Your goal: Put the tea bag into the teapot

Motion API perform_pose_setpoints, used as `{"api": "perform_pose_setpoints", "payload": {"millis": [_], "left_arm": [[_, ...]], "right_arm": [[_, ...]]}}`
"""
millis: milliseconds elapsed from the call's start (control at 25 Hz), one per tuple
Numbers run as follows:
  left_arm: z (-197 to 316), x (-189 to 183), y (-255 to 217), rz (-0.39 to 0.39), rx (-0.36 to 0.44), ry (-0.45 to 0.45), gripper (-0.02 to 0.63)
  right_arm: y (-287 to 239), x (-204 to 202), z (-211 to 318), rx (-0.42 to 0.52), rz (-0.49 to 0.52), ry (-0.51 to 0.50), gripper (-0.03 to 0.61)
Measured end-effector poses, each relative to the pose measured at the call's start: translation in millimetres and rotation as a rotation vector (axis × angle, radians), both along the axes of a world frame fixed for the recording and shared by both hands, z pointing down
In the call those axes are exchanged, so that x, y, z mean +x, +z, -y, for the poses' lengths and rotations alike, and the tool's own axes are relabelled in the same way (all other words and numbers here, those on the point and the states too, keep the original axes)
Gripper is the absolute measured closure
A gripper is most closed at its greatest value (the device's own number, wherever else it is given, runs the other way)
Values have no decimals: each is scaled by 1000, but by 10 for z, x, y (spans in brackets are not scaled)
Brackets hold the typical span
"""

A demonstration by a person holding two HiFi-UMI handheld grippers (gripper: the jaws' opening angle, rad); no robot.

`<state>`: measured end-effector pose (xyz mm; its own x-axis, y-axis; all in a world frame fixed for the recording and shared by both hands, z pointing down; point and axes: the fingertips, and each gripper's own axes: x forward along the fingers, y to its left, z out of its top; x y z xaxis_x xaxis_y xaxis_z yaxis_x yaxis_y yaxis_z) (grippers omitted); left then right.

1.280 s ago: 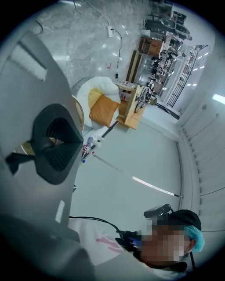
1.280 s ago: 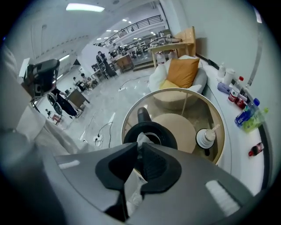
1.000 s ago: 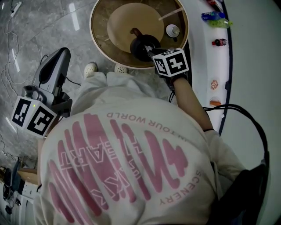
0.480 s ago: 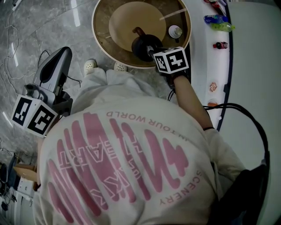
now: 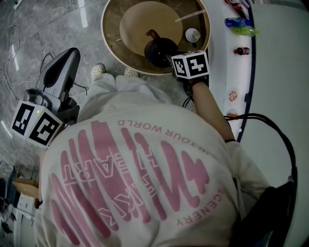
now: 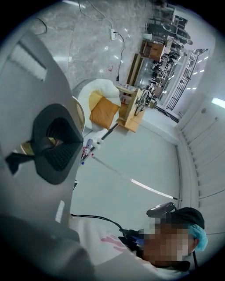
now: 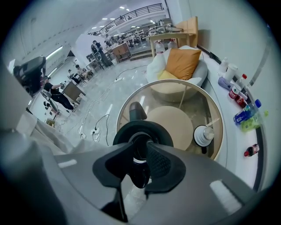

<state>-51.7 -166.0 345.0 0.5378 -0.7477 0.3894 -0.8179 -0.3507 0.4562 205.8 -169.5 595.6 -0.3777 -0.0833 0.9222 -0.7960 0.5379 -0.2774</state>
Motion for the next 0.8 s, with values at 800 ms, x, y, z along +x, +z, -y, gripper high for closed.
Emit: {"api": "perform_pose_setpoints", "payload": {"millis": [800], "left_arm": [[98,291,-129,2,49,144,598]], "right_arm": [[-352,21,-49,90,107,108,572]]}}
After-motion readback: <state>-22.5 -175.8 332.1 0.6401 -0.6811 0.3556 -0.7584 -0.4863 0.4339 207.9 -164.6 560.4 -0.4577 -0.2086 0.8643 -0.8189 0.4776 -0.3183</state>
